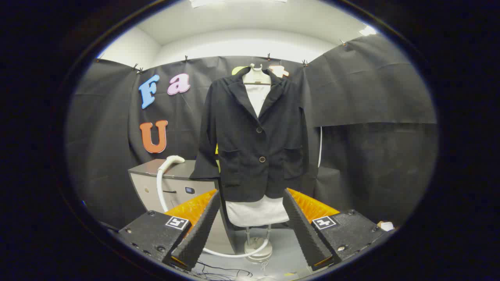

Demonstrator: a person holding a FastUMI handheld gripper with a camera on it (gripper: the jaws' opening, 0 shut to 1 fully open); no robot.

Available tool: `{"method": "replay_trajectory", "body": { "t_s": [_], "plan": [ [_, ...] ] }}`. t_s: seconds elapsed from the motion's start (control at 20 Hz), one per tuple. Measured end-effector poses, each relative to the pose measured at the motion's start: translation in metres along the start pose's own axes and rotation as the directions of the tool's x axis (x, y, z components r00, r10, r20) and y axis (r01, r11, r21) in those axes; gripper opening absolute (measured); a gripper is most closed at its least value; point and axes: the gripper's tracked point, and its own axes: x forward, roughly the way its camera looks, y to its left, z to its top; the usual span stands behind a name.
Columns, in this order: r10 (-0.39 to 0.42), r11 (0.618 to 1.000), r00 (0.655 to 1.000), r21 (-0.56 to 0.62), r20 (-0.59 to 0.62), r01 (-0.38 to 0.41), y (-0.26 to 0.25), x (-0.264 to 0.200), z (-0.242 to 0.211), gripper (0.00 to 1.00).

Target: Iron the clothes twice with a garment steamer, once on the left side and once on the right side.

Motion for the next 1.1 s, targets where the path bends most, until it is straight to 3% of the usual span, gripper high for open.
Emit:
{"method": "replay_trajectory", "body": {
  "t_s": [0.7,1.1],
  "plan": [
    [-0.013,1.0,1.0,0.007,0.017,0.013,0.024,0.003,0.015,1.0],
    [0.017,1.0,1.0,0.007,0.014,-0.017,0.076,0.054,0.047,1.0]
  ]
}}
